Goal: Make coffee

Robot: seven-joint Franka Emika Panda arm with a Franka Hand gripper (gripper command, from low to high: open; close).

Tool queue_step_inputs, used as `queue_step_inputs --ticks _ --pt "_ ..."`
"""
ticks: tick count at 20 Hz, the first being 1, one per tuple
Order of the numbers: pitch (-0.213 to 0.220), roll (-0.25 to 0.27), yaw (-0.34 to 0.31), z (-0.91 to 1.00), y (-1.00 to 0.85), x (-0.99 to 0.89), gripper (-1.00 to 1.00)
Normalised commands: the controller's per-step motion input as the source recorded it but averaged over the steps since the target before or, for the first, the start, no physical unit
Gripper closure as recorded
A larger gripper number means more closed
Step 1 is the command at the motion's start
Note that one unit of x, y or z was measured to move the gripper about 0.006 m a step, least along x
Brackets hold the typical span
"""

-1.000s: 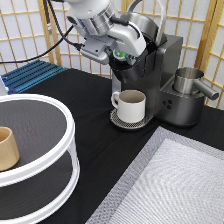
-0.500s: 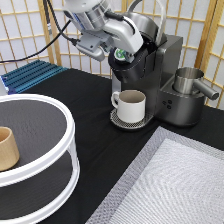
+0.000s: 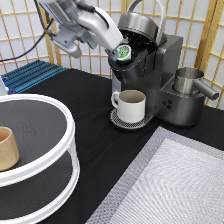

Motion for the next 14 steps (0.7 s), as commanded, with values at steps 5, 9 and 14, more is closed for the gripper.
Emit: queue_step_inputs --ticks 5,9,14 --pt "0.04 -0.096 0.0 0.99 0.92 0.0 -1.0" --pt "0.108 -0.149 0.0 0.89 0.96 0.16 -1.0" --pt "0.169 -0.206 0.0 0.81 0.81 0.45 -1.0"
